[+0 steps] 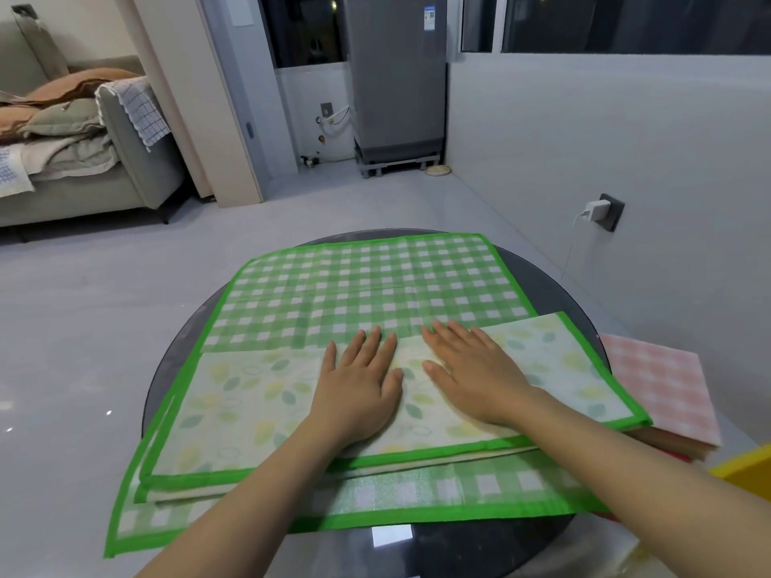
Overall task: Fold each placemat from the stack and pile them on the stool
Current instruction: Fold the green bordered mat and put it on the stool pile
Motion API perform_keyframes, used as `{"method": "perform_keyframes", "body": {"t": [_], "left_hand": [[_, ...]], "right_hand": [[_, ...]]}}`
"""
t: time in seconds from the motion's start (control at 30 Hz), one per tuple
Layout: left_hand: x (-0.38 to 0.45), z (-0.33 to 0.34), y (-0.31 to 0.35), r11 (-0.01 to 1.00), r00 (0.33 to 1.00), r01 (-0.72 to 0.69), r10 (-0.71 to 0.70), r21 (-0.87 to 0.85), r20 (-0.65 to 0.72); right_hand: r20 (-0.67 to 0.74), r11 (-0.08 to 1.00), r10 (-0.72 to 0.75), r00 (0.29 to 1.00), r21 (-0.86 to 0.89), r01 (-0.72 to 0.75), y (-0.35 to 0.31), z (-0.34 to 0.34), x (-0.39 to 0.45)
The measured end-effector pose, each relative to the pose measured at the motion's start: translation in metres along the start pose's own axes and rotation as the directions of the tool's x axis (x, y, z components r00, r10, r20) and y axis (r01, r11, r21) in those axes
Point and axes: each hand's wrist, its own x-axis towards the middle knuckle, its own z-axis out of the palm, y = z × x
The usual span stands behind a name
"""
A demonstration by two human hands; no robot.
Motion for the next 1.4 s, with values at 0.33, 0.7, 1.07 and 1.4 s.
{"method": "perform_keyframes", "body": {"t": [0.33,0.7,1.07,1.4], "left_hand": [[0.001,0.003,-0.002,1.000,1.000,-0.015,0.016,0.023,-0.015],[0.001,0.001,0.001,1.000,1.000,-0.003,0.003,0.013,-0.004],[-0.002,-0.004,0.000,0.999,1.000,-0.015,0.015,-0.034,0.002],[-0.029,-0.009,-0.080,0.986,0.987,0.158,-0.160,-0.046,-0.033]], "right_hand": [[-0.011,0.971,0.235,0.972,-0.038,-0.235,0.075,-0.016,-0.022],[0.019,0.984,0.180,0.984,0.010,-0.180,0.043,-0.024,-0.012],[0.007,0.993,-0.096,0.995,0.075,0.096,-0.034,0.003,0.017],[0.032,0.996,-0.089,0.996,-0.002,0.089,-0.035,0.004,0.015]]}}
